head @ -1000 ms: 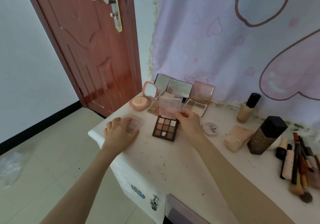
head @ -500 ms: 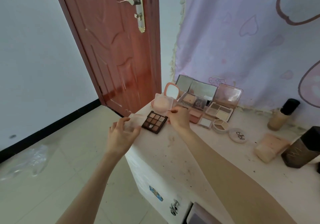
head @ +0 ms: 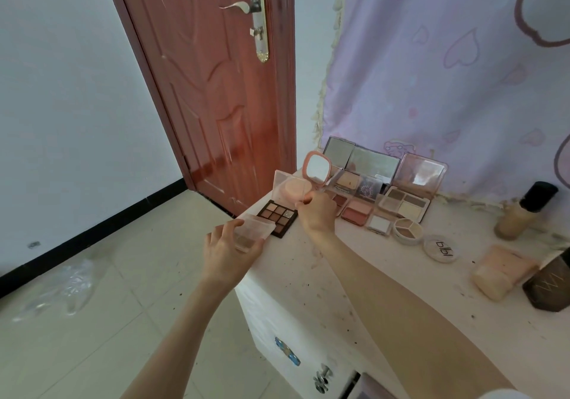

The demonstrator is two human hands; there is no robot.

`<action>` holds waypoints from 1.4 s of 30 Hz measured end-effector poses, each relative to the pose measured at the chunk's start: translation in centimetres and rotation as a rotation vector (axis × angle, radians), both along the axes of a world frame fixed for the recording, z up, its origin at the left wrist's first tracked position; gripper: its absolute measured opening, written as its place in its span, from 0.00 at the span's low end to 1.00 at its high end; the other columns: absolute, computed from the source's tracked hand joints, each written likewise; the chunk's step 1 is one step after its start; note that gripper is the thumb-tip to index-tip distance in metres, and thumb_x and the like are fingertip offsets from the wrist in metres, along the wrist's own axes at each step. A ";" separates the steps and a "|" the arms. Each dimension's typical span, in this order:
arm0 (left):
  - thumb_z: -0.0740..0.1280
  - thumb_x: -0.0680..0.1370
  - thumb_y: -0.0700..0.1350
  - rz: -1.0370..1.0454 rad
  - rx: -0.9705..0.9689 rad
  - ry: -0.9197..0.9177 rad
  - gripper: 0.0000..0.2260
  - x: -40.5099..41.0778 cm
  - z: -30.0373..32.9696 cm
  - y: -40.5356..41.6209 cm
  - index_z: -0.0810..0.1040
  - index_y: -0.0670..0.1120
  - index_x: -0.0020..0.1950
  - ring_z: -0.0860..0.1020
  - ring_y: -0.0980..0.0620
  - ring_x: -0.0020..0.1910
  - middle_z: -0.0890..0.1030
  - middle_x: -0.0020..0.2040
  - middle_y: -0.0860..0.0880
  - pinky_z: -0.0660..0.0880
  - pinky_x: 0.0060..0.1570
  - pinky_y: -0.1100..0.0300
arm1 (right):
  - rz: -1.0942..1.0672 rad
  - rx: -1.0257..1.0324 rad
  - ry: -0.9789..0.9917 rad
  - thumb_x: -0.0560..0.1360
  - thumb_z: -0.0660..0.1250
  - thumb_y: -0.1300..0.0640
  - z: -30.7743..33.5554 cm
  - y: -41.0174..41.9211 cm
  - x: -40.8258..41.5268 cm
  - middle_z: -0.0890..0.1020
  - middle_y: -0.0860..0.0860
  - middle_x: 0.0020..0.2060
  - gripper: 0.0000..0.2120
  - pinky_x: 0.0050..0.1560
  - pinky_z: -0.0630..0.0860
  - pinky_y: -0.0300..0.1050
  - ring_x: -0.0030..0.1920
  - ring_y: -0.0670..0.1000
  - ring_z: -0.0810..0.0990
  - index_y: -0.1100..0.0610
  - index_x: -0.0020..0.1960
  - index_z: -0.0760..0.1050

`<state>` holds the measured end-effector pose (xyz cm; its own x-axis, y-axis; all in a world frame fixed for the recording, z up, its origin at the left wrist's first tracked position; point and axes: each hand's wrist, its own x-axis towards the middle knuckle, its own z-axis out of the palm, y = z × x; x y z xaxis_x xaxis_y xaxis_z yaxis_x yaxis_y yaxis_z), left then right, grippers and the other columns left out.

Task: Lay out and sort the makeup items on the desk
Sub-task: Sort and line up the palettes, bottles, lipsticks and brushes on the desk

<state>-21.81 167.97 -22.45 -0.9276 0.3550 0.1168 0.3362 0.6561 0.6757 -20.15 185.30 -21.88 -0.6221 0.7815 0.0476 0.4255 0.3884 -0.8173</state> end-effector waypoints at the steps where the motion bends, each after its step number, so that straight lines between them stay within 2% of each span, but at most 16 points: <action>1: 0.70 0.72 0.52 0.001 -0.001 0.004 0.25 0.0 0.0 0.0 0.69 0.47 0.66 0.65 0.46 0.62 0.70 0.65 0.44 0.65 0.63 0.54 | 0.004 -0.003 -0.009 0.75 0.65 0.61 0.0 0.0 -0.1 0.82 0.56 0.50 0.09 0.48 0.69 0.39 0.54 0.55 0.78 0.62 0.53 0.80; 4: 0.71 0.72 0.51 -0.005 0.009 0.011 0.26 -0.1 0.0 -0.2 0.68 0.47 0.66 0.66 0.46 0.61 0.71 0.64 0.44 0.66 0.61 0.54 | 0.031 0.007 0.000 0.75 0.65 0.61 0.1 0.1 0.3 0.82 0.56 0.50 0.09 0.46 0.67 0.37 0.54 0.54 0.78 0.62 0.53 0.80; 8: 0.73 0.70 0.47 -0.044 0.103 0.056 0.26 0.6 0.4 -0.1 0.69 0.45 0.66 0.67 0.47 0.60 0.72 0.62 0.44 0.66 0.58 0.57 | 0.049 -0.069 0.083 0.76 0.62 0.59 0.6 -0.1 2.2 0.81 0.54 0.52 0.10 0.54 0.70 0.42 0.56 0.54 0.77 0.62 0.54 0.77; 11: 0.73 0.70 0.47 -0.098 0.179 0.072 0.25 1.7 1.3 0.4 0.70 0.46 0.66 0.67 0.50 0.61 0.72 0.61 0.48 0.63 0.57 0.61 | 0.107 -0.240 0.172 0.77 0.60 0.60 0.7 -0.4 4.5 0.81 0.54 0.43 0.08 0.50 0.78 0.48 0.45 0.54 0.81 0.61 0.50 0.77; 13: 0.73 0.70 0.47 -0.154 0.239 0.072 0.25 2.7 1.8 1.0 0.70 0.49 0.65 0.68 0.52 0.61 0.71 0.59 0.51 0.63 0.58 0.62 | 0.208 -0.422 0.269 0.78 0.60 0.58 1.1 -0.7 6.9 0.82 0.56 0.42 0.09 0.45 0.80 0.46 0.40 0.53 0.81 0.61 0.50 0.77; 18: 0.74 0.68 0.51 -0.298 0.299 0.143 0.24 6.5 3.1 3.4 0.73 0.51 0.62 0.71 0.54 0.58 0.74 0.59 0.53 0.67 0.58 0.63 | 0.538 -0.839 0.462 0.81 0.56 0.52 2.2 -0.2 13.0 0.80 0.62 0.55 0.18 0.56 0.77 0.49 0.55 0.57 0.80 0.64 0.61 0.73; 21: 0.71 0.68 0.58 -0.396 0.309 0.183 0.24 9.0 3.6 4.9 0.77 0.51 0.61 0.72 0.59 0.57 0.77 0.58 0.52 0.67 0.58 0.70 | 0.531 -0.947 0.553 0.81 0.53 0.50 2.4 0.6 15.6 0.79 0.61 0.59 0.20 0.60 0.75 0.51 0.59 0.56 0.79 0.62 0.64 0.71; 23: 0.71 0.67 0.61 -0.479 0.278 0.212 0.27 10.4 3.9 5.8 0.77 0.49 0.62 0.71 0.60 0.58 0.77 0.59 0.51 0.63 0.56 0.76 | 0.503 -1.007 0.612 0.80 0.53 0.48 2.6 1.3 17.0 0.80 0.59 0.58 0.21 0.59 0.76 0.48 0.59 0.56 0.79 0.60 0.64 0.71; 26: 0.68 0.68 0.62 -0.610 0.151 0.247 0.30 11.5 3.7 6.9 0.74 0.50 0.66 0.72 0.52 0.59 0.76 0.60 0.48 0.66 0.58 0.66 | 0.487 -1.072 0.667 0.75 0.55 0.45 2.4 2.2 18.9 0.83 0.55 0.53 0.22 0.50 0.78 0.44 0.54 0.53 0.81 0.57 0.61 0.73; 29: 0.58 0.72 0.69 -0.707 0.016 0.412 0.28 11.4 3.7 7.7 0.77 0.52 0.63 0.77 0.46 0.52 0.81 0.53 0.47 0.71 0.55 0.52 | 0.446 -1.157 0.697 0.73 0.56 0.43 1.4 3.2 20.2 0.82 0.57 0.53 0.27 0.46 0.79 0.43 0.52 0.54 0.82 0.59 0.63 0.72; 31: 0.53 0.73 0.69 -0.726 -0.062 0.568 0.27 10.8 4.4 8.2 0.79 0.54 0.58 0.76 0.49 0.52 0.81 0.51 0.49 0.68 0.52 0.50 | 0.446 -1.167 0.683 0.72 0.57 0.41 1.2 3.6 20.4 0.81 0.59 0.55 0.29 0.45 0.79 0.43 0.52 0.54 0.81 0.60 0.63 0.73; 34: 0.57 0.71 0.67 -0.789 -0.120 0.673 0.23 10.3 5.4 9.2 0.79 0.54 0.55 0.69 0.52 0.60 0.78 0.57 0.51 0.65 0.58 0.43 | 0.443 -1.137 0.655 0.72 0.58 0.39 0.7 4.0 20.2 0.80 0.59 0.56 0.28 0.47 0.78 0.46 0.51 0.54 0.80 0.57 0.62 0.74; 36: 0.64 0.71 0.63 -0.855 -0.071 0.556 0.20 10.6 6.0 9.8 0.76 0.52 0.56 0.67 0.54 0.65 0.73 0.64 0.52 0.62 0.65 0.52 | 0.457 -1.131 0.666 0.73 0.57 0.39 0.5 4.0 20.1 0.79 0.58 0.59 0.27 0.48 0.78 0.46 0.53 0.54 0.79 0.54 0.63 0.74; 38: 0.69 0.73 0.55 -0.903 -0.043 0.344 0.19 11.0 6.2 10.2 0.73 0.49 0.59 0.67 0.57 0.66 0.70 0.67 0.54 0.62 0.63 0.64 | 0.478 -1.128 0.665 0.74 0.57 0.39 0.3 4.1 20.3 0.79 0.57 0.58 0.25 0.49 0.78 0.47 0.55 0.54 0.79 0.54 0.63 0.74; 39: 0.69 0.73 0.53 -0.899 -0.052 0.310 0.19 11.1 6.1 10.4 0.71 0.48 0.60 0.68 0.57 0.64 0.71 0.65 0.55 0.63 0.60 0.66 | 0.493 -1.131 0.666 0.73 0.58 0.40 0.3 4.1 20.5 0.80 0.56 0.57 0.26 0.51 0.78 0.48 0.55 0.54 0.79 0.54 0.64 0.74; 42: 0.64 0.72 0.61 -0.892 -0.055 0.342 0.26 11.3 5.6 10.9 0.69 0.49 0.65 0.70 0.57 0.62 0.73 0.63 0.53 0.67 0.61 0.62 | 0.510 -1.143 0.674 0.76 0.57 0.43 0.3 4.2 20.7 0.83 0.53 0.45 0.25 0.52 0.78 0.47 0.52 0.53 0.80 0.58 0.66 0.70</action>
<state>-10.52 178.84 -16.90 -0.2320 0.9275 0.2933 0.9010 0.0912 0.4242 0.52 189.55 -21.62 -0.9551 0.2918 -0.0521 -0.1486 -0.6233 -0.7678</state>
